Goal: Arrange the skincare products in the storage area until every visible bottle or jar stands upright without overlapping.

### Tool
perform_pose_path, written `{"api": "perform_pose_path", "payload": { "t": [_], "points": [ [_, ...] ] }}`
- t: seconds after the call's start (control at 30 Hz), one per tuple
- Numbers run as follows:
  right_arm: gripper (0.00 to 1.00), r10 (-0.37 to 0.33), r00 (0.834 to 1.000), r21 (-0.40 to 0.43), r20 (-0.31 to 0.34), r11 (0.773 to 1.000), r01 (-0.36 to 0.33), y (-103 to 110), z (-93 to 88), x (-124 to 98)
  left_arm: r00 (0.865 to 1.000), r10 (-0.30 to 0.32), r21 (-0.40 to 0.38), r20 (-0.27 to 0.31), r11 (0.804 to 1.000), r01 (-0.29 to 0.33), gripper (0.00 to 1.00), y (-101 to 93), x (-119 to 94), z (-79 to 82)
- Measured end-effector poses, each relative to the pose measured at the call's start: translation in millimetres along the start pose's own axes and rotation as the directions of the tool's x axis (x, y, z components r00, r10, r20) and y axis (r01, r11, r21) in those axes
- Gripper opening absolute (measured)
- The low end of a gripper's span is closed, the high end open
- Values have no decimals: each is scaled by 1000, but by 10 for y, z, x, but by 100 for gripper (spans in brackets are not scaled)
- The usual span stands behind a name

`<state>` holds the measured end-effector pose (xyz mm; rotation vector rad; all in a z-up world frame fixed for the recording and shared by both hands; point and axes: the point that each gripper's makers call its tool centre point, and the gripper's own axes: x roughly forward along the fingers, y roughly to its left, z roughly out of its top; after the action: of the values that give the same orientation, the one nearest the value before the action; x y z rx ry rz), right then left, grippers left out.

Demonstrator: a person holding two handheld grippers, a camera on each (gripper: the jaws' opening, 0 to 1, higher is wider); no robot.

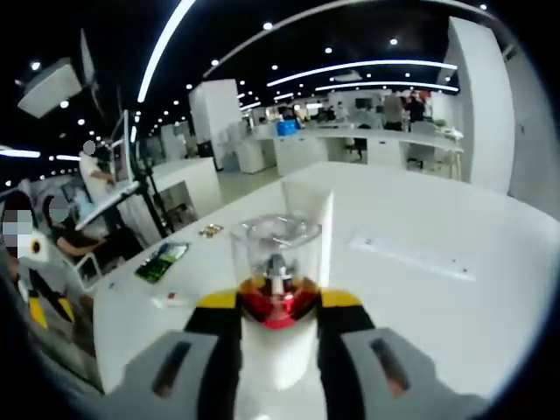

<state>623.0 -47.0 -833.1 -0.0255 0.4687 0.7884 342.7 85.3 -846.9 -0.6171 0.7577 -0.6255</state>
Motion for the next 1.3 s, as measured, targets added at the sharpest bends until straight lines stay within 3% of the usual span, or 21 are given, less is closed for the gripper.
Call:
{"api": "perform_pose_path", "payload": {
  "t": [0.57, 0.73, 0.83, 1.3],
  "points": [
    [30, -48, 998, 28, 29, 998, 47, -483, -5, 177, 997, 48, -45, 59, 998, -46, 34, 54, 20, 97],
    [30, -37, 997, -4, 74, 999, 37, -523, 82, 278, 997, 57, -61, 58, 997, -53, 34, 96, -18, 66],
    [30, -20, 991, -28, 132, 999, 24, -549, 159, 333, 996, 61, -71, 71, 996, -56, 34, 118, -49, 86],
    [29, -29, 990, -126, 137, 991, 47, -668, 53, 433, 990, 78, -108, 119, 992, -65, 32, 136, -85, 83]
  ]
}}
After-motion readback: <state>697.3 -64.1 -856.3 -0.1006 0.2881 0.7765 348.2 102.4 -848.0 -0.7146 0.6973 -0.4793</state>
